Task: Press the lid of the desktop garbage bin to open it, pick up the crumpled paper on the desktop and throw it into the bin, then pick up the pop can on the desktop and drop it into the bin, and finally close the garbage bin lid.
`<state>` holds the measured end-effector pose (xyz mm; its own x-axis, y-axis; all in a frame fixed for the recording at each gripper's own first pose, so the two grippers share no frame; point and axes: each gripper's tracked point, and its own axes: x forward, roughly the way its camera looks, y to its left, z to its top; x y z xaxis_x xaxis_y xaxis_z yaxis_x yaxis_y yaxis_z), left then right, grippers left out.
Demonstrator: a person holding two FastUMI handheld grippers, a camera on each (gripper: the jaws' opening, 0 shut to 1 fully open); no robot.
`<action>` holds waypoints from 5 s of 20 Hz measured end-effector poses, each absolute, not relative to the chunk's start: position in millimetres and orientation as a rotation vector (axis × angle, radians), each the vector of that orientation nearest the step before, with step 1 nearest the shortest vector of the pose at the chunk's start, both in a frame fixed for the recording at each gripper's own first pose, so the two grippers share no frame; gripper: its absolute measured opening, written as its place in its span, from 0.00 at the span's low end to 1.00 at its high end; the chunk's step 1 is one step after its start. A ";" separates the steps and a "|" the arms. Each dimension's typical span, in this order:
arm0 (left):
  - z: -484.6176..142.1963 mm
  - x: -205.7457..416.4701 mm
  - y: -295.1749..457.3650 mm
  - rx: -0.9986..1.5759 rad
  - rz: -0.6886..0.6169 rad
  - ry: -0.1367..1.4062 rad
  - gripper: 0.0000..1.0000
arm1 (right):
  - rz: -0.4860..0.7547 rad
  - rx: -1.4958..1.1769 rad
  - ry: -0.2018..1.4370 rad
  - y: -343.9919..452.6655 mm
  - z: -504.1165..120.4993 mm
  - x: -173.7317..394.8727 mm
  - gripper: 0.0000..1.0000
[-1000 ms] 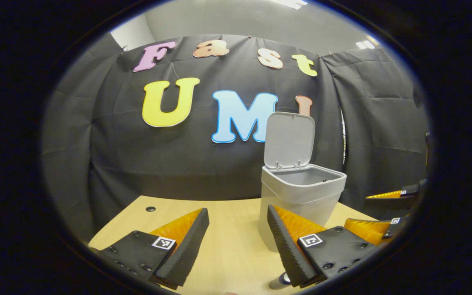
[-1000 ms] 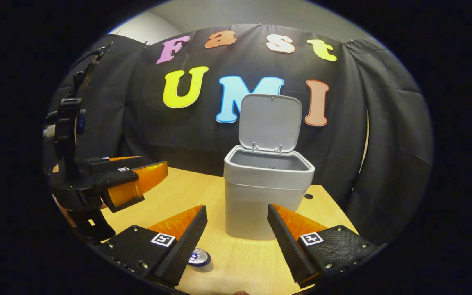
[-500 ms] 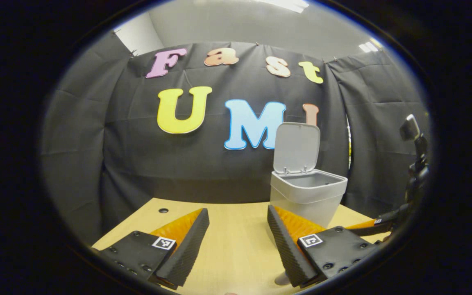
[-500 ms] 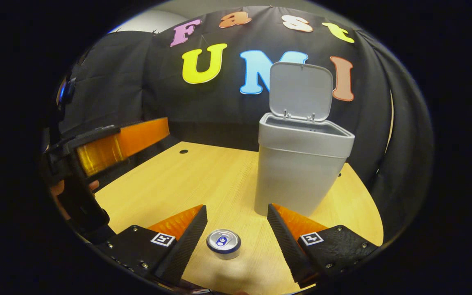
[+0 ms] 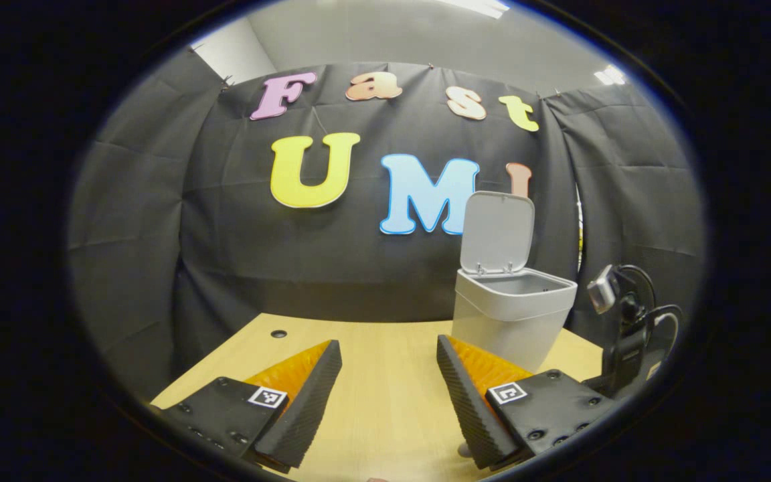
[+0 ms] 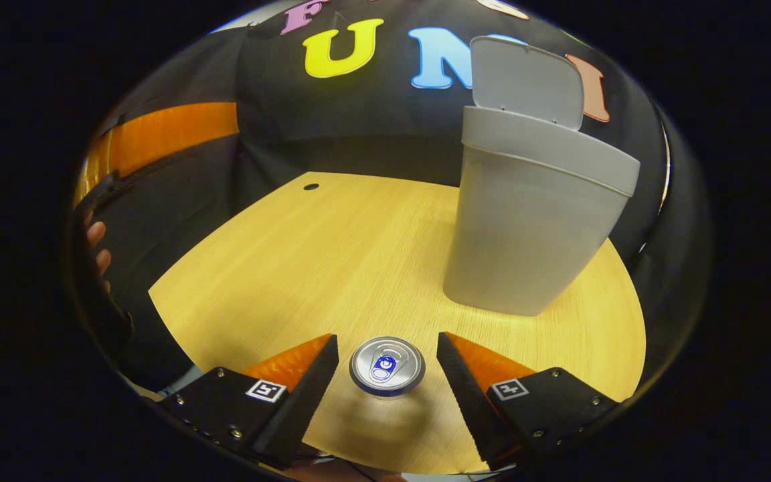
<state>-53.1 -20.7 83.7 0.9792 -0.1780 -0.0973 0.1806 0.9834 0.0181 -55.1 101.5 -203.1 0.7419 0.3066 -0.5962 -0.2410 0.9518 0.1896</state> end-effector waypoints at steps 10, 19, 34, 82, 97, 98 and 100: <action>81.3 -46.0 -21.5 0.028 -0.168 0.107 0.94 | 0.334 0.090 0.826 111.4 -239.9 -55.2 0.96; 77.7 -43.6 -31.5 0.020 -0.190 0.120 0.96 | 0.324 0.069 0.845 105.9 -244.0 -54.4 0.85; 72.0 -39.5 -41.3 0.005 -0.205 0.131 0.96 | 0.276 0.306 0.526 59.2 -145.6 -39.4 0.84; 76.3 -34.4 -43.3 0.020 -0.193 0.117 0.96 | 0.000 0.185 0.003 -42.9 16.6 71.6 0.95; 100.1 -13.7 -44.6 -0.018 -0.257 0.067 0.94 | -0.141 0.110 -0.023 -90.7 88.1 110.2 0.96; 101.9 -13.1 -44.5 -0.022 -0.262 0.060 0.94 | -0.153 0.103 -0.025 -94.5 93.4 115.7 0.96; 107.3 -8.0 -44.2 -0.022 -0.281 0.049 0.96 | -0.173 0.086 -0.035 -98.6 106.3 125.3 0.96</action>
